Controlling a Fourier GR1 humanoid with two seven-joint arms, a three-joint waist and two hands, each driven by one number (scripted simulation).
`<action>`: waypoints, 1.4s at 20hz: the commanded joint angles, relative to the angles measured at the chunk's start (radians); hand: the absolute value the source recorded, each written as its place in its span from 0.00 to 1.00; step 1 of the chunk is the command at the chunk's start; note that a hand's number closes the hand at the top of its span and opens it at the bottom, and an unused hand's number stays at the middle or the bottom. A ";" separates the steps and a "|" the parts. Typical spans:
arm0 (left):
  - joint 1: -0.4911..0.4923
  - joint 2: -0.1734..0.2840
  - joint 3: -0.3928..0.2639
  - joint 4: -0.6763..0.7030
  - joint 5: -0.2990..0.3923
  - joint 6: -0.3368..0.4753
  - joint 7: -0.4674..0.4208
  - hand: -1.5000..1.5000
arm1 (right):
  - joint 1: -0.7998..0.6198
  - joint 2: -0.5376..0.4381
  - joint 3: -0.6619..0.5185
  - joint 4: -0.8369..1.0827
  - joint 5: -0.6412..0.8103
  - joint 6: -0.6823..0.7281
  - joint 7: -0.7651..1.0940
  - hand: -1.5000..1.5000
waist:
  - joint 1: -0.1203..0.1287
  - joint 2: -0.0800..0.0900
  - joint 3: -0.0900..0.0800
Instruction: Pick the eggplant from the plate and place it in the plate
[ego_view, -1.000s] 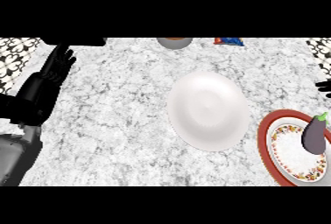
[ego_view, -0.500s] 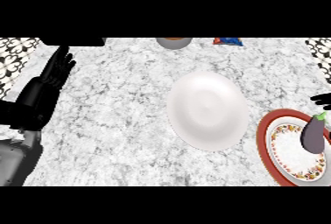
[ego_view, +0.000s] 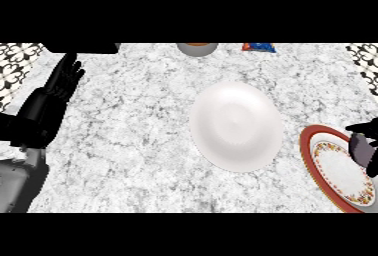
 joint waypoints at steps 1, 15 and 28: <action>-0.030 -0.005 0.033 0.026 -0.013 -0.029 0.002 0.50 | 0.006 0.037 0.007 0.043 0.047 0.000 -0.029 0.00 | -0.002 0.001 0.003; 0.000 -0.036 0.057 -0.015 -0.028 -0.059 0.017 0.50 | 0.031 0.079 -0.006 0.057 0.141 -0.354 -0.171 1.00 | 0.003 0.003 0.003; 0.089 0.000 0.118 -0.013 -0.036 -0.020 0.018 0.50 | 0.460 -0.057 -0.031 -0.298 0.205 -1.226 -0.206 1.00 | -0.135 -0.039 -0.007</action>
